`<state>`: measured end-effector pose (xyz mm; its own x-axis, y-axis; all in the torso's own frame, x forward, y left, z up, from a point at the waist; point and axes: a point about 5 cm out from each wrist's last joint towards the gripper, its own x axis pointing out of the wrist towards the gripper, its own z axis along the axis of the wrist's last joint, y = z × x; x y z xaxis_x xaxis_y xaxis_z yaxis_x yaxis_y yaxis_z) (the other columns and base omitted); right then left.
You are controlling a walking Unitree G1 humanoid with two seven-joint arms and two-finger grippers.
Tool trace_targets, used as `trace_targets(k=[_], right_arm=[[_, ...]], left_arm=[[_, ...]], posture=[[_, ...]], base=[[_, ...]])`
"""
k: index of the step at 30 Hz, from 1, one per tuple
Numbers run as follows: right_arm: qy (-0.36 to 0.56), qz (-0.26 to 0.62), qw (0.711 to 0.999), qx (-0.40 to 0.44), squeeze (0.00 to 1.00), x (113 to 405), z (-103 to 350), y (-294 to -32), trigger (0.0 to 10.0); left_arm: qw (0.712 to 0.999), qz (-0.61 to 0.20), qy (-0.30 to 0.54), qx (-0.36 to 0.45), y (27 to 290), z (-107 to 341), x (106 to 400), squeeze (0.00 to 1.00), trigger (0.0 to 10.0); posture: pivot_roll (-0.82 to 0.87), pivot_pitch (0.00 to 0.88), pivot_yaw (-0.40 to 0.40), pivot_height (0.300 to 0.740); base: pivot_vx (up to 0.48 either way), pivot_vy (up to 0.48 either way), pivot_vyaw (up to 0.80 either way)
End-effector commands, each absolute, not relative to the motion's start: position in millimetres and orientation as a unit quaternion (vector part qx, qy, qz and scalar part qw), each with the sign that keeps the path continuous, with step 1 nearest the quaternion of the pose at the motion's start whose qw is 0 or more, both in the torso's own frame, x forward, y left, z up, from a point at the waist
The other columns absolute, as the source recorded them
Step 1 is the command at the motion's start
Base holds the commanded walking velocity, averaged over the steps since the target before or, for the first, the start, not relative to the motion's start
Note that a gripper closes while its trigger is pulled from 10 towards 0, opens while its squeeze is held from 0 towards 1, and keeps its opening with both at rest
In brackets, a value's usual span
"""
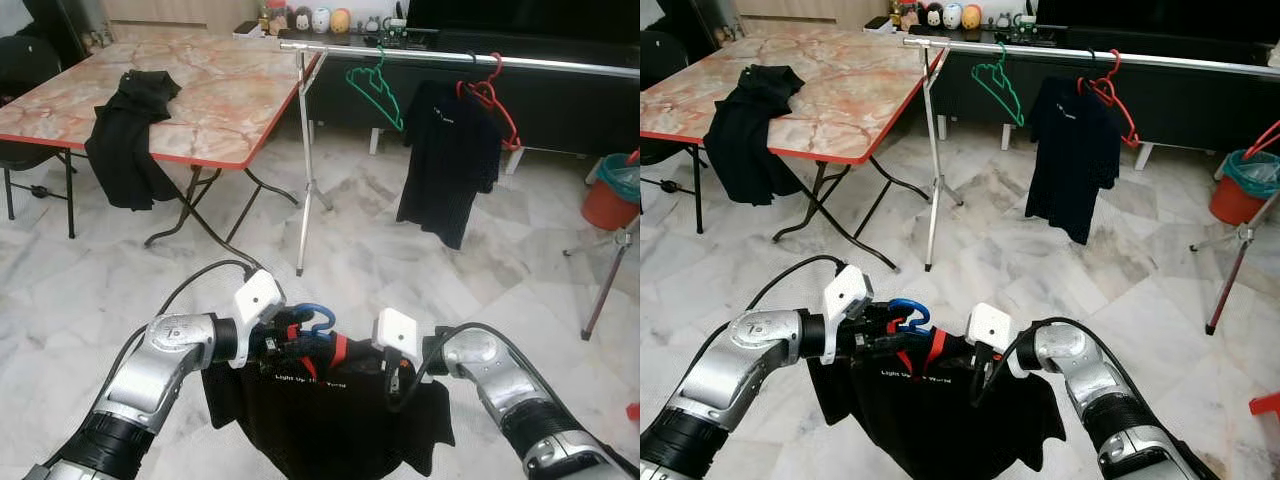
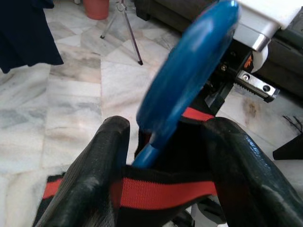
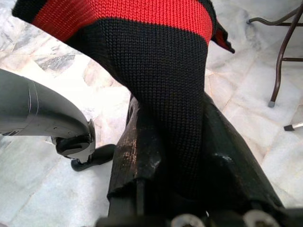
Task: Hang hanger
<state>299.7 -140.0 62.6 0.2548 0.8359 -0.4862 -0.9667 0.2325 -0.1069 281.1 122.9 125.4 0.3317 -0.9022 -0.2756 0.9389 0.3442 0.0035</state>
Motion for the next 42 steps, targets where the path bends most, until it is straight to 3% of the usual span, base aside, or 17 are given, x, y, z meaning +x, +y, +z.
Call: trace_targets(k=[1,15,32,35,42], right_arm=[[0.144,0.585,0.773,-0.2,0.0,305.7,71.7,-138.3,10.0],[0.144,0.59,0.769,-0.201,0.0,304.9,71.6,-137.4,10.0],[0.144,0.594,0.766,-0.2,0.0,304.2,70.9,-134.6,10.0],[0.143,0.593,0.766,-0.2,0.0,304.7,71.3,-135.3,10.0],[0.146,0.593,0.766,-0.203,0.0,304.6,70.9,-136.3,10.0]], left_arm=[[0.807,-0.571,0.12,0.094,124.5,124.3,277.7,0.0,10.0],[0.826,-0.539,0.094,0.138,122.2,128.4,288.9,0.0,10.0],[0.788,-0.553,0.121,0.242,117.8,116.3,284.0,0.0,10.0],[0.77,-0.549,0.138,0.296,122.9,111.0,283.1,0.0,10.0],[0.761,-0.527,0.156,0.344,135.9,107.9,285.2,0.0,10.0]], posture=[[0.06,0.049,0.007,0.74],[0.07,0.052,0.005,0.74],[0.07,0.052,0.007,0.74],[0.07,0.052,0.007,0.74],[0.07,0.051,0.009,0.74]], base=[[0.0,0.0,0.0],[0.0,0.0,0.0],[0.0,0.0,0.0],[0.0,0.0,0.0],[0.0,0.0,0.0]])
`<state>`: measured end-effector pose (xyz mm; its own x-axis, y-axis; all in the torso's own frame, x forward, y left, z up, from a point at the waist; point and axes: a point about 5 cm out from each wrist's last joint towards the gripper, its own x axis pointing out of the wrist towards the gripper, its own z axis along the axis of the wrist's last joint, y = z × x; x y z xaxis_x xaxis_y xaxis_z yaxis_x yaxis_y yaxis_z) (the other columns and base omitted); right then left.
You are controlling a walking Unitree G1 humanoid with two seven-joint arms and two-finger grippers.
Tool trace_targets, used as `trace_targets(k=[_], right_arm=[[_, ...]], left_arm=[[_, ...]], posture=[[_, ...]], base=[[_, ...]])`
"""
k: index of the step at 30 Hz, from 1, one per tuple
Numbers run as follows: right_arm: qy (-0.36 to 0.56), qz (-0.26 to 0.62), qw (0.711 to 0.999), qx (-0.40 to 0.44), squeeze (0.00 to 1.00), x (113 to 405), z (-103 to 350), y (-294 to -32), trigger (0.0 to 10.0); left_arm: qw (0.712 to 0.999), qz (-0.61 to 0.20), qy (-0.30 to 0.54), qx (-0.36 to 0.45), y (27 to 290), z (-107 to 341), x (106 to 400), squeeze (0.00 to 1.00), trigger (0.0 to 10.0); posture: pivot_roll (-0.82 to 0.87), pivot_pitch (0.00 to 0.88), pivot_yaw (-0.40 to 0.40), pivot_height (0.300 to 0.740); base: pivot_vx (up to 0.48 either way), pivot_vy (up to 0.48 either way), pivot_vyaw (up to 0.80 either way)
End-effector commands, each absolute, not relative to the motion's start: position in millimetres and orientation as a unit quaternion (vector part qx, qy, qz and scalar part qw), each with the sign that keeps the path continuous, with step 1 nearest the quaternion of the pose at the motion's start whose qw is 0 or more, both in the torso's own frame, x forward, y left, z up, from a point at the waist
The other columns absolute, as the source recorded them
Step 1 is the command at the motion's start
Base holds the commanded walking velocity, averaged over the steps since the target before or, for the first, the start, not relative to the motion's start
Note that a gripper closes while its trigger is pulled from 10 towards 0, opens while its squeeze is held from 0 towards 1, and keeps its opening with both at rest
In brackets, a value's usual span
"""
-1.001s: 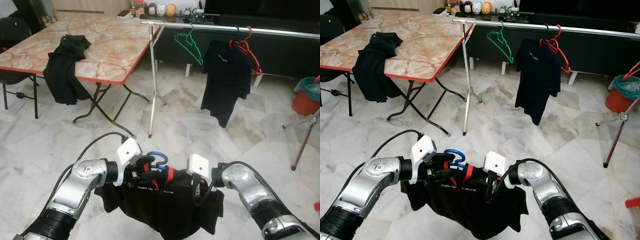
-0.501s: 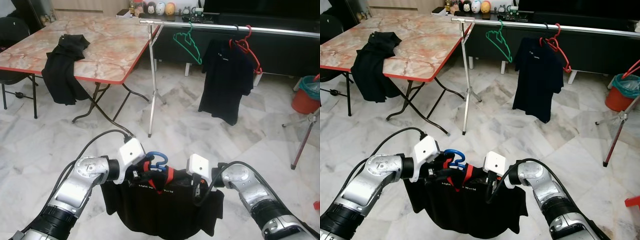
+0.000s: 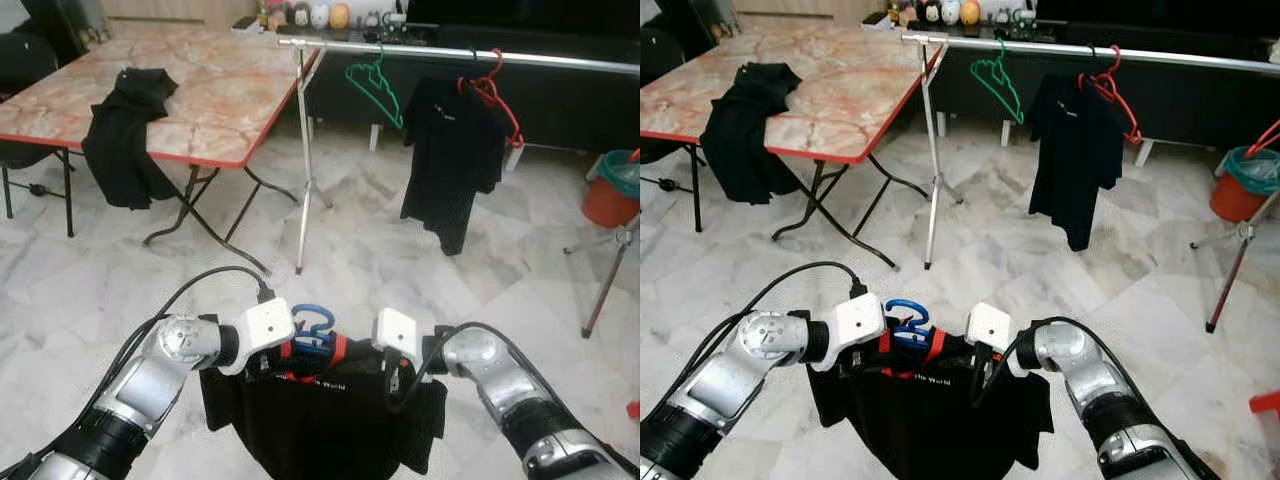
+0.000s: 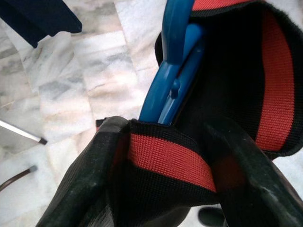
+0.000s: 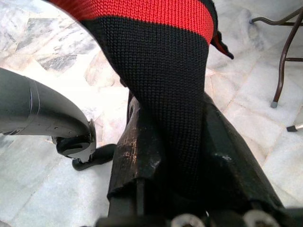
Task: Hang hanger
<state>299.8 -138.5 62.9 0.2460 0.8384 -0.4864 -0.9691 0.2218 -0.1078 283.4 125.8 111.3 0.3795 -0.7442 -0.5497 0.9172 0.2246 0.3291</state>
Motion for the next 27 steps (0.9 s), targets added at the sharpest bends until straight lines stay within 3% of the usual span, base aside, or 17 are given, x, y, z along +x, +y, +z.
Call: trace_targets(k=[1,8,12,23,27], right_arm=[[0.146,0.593,0.766,-0.202,0.0,304.7,70.9,-136.3,10.0],[0.147,0.593,0.765,-0.203,0.0,304.4,70.2,-135.8,10.0],[0.148,0.594,0.764,-0.204,0.0,303.8,69.2,-135.3,10.0],[0.151,0.594,0.763,-0.206,0.0,303.1,68.1,-136.4,10.0],[0.154,0.594,0.762,-0.207,0.0,302.7,67.0,-136.6,10.0]], left_arm=[[0.759,-0.526,0.158,0.35,136.9,107.2,285.2,0.0,10.0],[0.785,-0.494,0.141,0.347,143.4,112.6,291.4,0.0,10.0],[0.821,-0.433,0.11,0.357,149.5,121.4,307.1,0.0,10.0],[0.813,-0.412,0.134,0.389,164.3,116.6,307.8,0.0,10.0],[0.834,-0.365,0.132,0.392,176.2,118.2,314.3,0.0,10.0]], posture=[[0.07,0.051,0.009,0.74],[0.07,0.053,0.008,0.74],[0.07,0.052,0.007,0.74],[0.07,0.054,0.006,0.74],[0.07,0.053,0.006,0.74]], base=[[0.0,0.0,0.0],[0.0,0.0,0.0],[0.0,0.0,0.0],[0.0,0.0,0.0],[0.0,0.0,0.0]])
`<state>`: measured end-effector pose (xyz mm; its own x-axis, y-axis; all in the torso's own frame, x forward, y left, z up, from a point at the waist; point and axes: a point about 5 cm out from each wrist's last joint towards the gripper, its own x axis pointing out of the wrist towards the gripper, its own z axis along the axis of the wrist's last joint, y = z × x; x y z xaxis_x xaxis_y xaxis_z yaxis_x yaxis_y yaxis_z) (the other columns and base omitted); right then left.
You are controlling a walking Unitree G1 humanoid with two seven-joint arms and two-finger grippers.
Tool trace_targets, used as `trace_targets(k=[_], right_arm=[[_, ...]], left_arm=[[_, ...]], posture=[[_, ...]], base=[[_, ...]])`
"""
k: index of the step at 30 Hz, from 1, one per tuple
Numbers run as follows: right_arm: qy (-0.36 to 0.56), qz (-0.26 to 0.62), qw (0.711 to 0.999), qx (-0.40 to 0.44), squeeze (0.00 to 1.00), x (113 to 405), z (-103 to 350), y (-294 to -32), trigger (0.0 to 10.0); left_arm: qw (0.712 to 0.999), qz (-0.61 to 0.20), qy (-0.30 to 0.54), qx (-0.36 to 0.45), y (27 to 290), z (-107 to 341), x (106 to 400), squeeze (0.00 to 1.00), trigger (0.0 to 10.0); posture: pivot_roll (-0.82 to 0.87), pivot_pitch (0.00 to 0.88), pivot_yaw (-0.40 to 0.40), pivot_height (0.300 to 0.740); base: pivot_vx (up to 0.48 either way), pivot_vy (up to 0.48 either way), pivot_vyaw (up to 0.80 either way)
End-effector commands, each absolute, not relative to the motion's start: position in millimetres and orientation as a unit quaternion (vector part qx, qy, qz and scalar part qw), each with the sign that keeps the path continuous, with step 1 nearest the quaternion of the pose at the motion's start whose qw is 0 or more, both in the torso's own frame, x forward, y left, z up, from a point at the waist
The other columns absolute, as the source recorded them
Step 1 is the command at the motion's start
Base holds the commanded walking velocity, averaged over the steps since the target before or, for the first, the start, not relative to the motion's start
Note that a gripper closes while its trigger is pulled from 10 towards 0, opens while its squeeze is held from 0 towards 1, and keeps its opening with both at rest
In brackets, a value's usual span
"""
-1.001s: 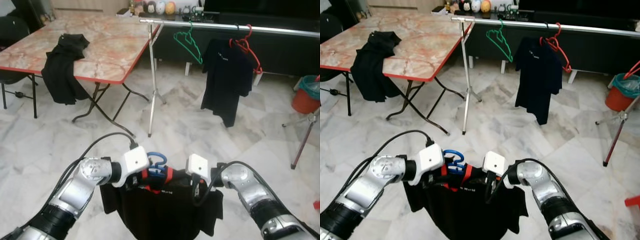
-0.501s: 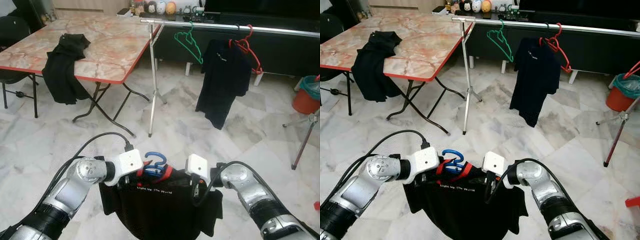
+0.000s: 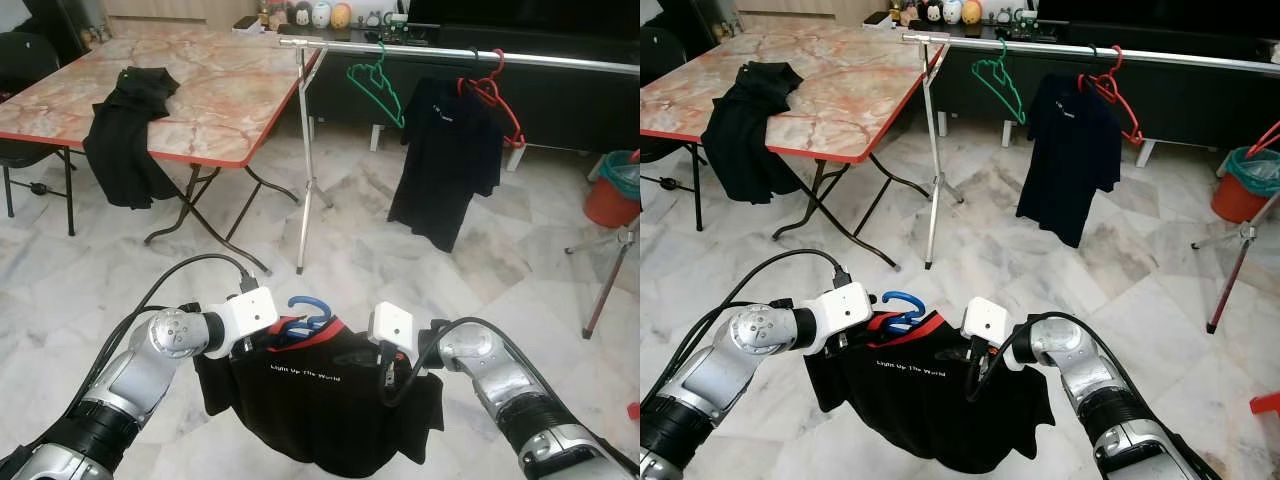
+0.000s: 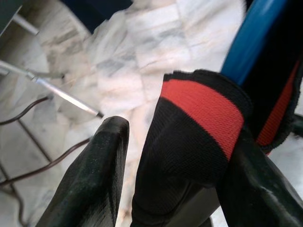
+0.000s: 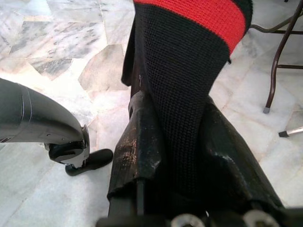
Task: Hang hanger
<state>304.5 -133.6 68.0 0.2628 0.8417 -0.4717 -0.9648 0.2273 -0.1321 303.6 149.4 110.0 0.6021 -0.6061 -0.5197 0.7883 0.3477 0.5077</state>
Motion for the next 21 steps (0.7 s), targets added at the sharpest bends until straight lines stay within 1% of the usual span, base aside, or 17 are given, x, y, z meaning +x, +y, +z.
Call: trace_targets(k=[1,3,6,7,11,13,15,18,19,20,21], right_arm=[[0.155,0.594,0.762,-0.208,0.0,302.5,66.4,-136.3,10.0],[0.156,0.594,0.761,-0.208,0.0,302.2,65.5,-135.8,10.0],[0.157,0.596,0.76,-0.207,0.0,301.2,64.3,-134.9,10.0],[0.157,0.597,0.759,-0.207,0.0,300.9,64.1,-134.5,10.0],[0.158,0.598,0.758,-0.207,0.0,300.6,63.5,-134.5,10.0],[0.158,0.598,0.758,-0.207,0.0,300.6,63.5,-134.3,10.0],[0.158,0.597,0.758,-0.207,0.0,300.7,63.6,-134.3,10.0],[0.158,0.598,0.758,-0.207,0.0,300.9,63.8,-134.8,10.0],[0.158,0.598,0.758,-0.207,0.0,300.9,63.8,-134.8,10.0],[0.158,0.598,0.758,-0.208,0.0,300.7,63.7,-135.0,10.0],[0.159,0.598,0.757,-0.208,0.0,300.6,63.6,-135.1,10.0]], left_arm=[[0.842,-0.364,0.128,0.377,176.1,120.0,314.9,0.0,10.0],[0.853,-0.363,0.122,0.354,176.0,122.6,315.4,0.0,10.0],[0.847,-0.369,0.13,0.36,180.0,121.9,313.6,0.0,10.0],[0.849,-0.359,0.136,0.363,185.5,121.8,314.0,0.0,10.0],[0.859,-0.335,0.14,0.362,191.9,122.9,316.8,0.0,10.0],[0.852,-0.333,0.155,0.373,195.2,120.0,316.3,0.0,10.0],[0.852,-0.335,0.155,0.372,195.8,119.2,315.7,0.0,10.0],[0.873,-0.349,0.121,0.319,189.7,129.4,315.9,0.0,10.0],[0.873,-0.349,0.121,0.319,189.7,129.4,315.9,0.0,10.0],[0.885,-0.373,0.085,0.264,182.5,141.0,314.3,0.0,10.0],[0.89,-0.386,0.069,0.232,179.0,147.9,313.5,0.0,10.0]], posture=[[0.07,0.053,0.006,0.74],[0.07,0.053,0.006,0.74],[0.07,0.053,0.006,0.74],[0.08,0.055,0.008,0.74],[0.08,0.055,0.008,0.74],[0.08,0.055,0.008,0.74],[0.08,0.055,0.008,0.74],[0.08,0.055,0.008,0.74],[0.08,0.055,0.008,0.74],[0.07,0.056,0.007,0.74],[0.07,0.056,0.007,0.74]], base=[[0.0,0.0,0.0],[0.0,0.0,0.0],[0.0,0.0,0.0],[0.0,0.0,0.0],[0.0,0.0,0.0],[0.0,0.0,0.0],[0.0,0.0,0.0],[0.0,0.0,0.0],[0.0,0.0,0.0],[0.0,0.0,0.0],[0.0,0.0,0.0]])
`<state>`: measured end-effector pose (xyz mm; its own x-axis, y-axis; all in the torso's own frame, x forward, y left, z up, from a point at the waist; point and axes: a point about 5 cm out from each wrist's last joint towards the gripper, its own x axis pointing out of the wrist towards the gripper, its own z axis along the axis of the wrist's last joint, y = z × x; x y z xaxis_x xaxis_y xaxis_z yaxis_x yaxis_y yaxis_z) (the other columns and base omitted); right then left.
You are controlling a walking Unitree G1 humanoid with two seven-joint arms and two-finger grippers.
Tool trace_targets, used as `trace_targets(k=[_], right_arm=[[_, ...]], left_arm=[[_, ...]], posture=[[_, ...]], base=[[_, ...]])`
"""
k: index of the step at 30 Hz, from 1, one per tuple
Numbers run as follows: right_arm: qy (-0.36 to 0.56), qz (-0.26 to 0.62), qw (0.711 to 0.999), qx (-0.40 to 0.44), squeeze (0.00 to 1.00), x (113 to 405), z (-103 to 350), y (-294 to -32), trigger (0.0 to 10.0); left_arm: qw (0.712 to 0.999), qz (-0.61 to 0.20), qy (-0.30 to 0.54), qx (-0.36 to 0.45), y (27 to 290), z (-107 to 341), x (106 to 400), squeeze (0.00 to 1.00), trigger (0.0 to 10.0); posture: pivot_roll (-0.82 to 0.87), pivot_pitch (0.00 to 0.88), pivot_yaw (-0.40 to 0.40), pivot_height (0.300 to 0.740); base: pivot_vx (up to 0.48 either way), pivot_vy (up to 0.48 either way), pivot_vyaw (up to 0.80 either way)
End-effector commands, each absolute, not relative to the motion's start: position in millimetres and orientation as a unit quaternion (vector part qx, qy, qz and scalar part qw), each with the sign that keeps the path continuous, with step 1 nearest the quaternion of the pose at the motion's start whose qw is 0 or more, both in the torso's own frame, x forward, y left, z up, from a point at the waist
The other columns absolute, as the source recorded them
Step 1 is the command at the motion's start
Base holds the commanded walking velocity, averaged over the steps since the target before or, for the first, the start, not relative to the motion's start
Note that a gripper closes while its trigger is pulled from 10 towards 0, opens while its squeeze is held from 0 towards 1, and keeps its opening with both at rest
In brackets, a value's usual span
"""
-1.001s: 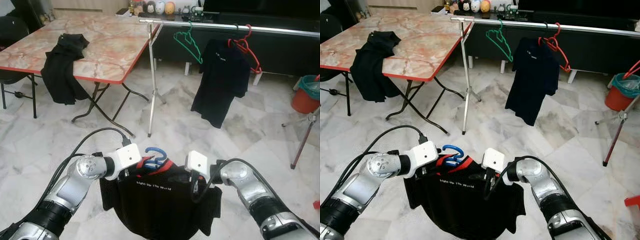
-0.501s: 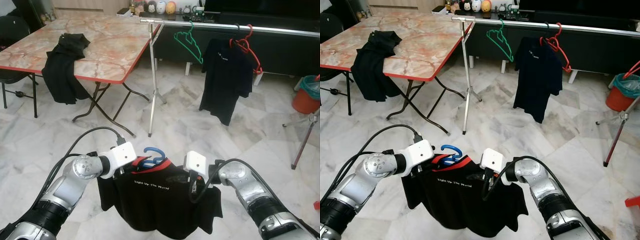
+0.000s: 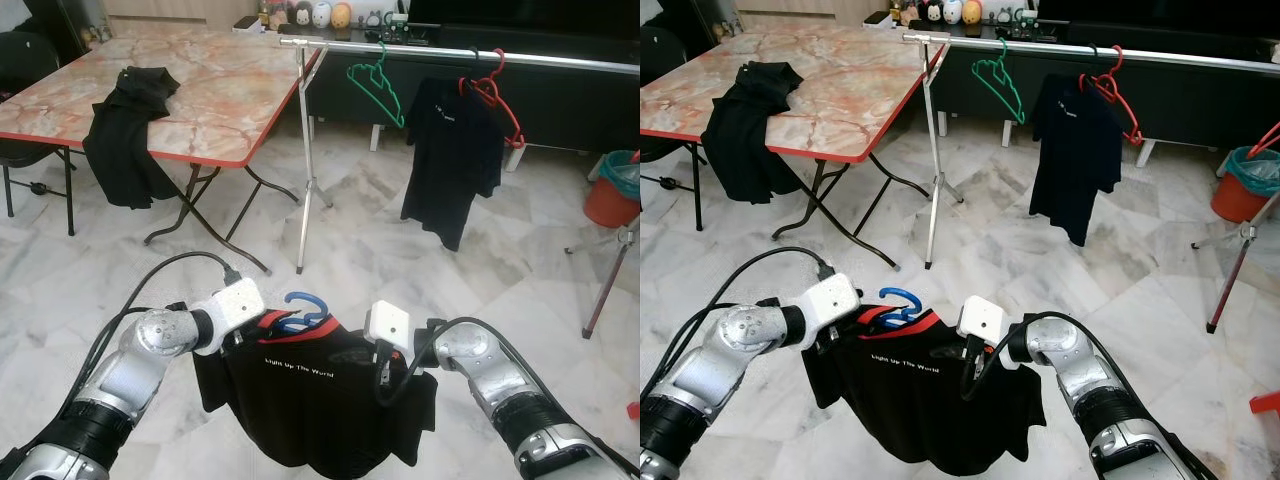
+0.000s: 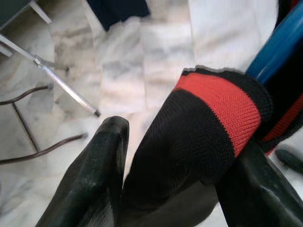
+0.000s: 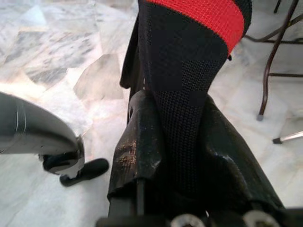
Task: Hang hanger
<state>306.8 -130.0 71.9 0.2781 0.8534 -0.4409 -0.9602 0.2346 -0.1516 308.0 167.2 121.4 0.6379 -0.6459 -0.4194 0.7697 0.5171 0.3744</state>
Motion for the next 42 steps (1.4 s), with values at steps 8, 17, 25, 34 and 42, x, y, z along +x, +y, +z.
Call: trace_targets(k=[8,17,25,34,42], right_arm=[[0.157,0.603,0.754,-0.207,0.0,300.2,63.9,-133.4,10.0],[0.164,0.615,0.741,-0.216,0.0,297.3,61.2,-132.3,10.0],[0.166,0.617,0.734,-0.232,0.0,297.5,61.5,-131.9,10.0],[0.159,0.618,0.728,-0.249,0.0,301.2,66.9,-130.0,10.0],[0.151,0.622,0.725,-0.252,0.0,302.2,69.9,-125.8,10.0]], left_arm=[[0.858,-0.466,0.089,0.197,163.9,144.3,298.4,0.0,10.0],[0.824,-0.519,0.112,0.201,148.2,135.6,287.1,0.0,10.0],[0.803,-0.544,0.13,0.207,137.1,127.9,280.2,0.0,10.0],[0.794,-0.555,0.133,0.212,128.4,123.7,277.9,0.0,10.0],[0.794,-0.559,0.122,0.206,118.1,125.0,278.4,0.0,10.0]], posture=[[0.07,0.056,0.007,0.74],[0.08,0.056,0.006,0.74],[0.07,0.055,0.008,0.74],[0.07,0.057,0.008,0.74],[0.07,0.056,0.008,0.74]], base=[[0.0,0.0,0.0],[0.0,0.0,0.0],[0.0,0.0,0.0],[0.0,0.0,0.0],[0.0,0.0,0.0]])
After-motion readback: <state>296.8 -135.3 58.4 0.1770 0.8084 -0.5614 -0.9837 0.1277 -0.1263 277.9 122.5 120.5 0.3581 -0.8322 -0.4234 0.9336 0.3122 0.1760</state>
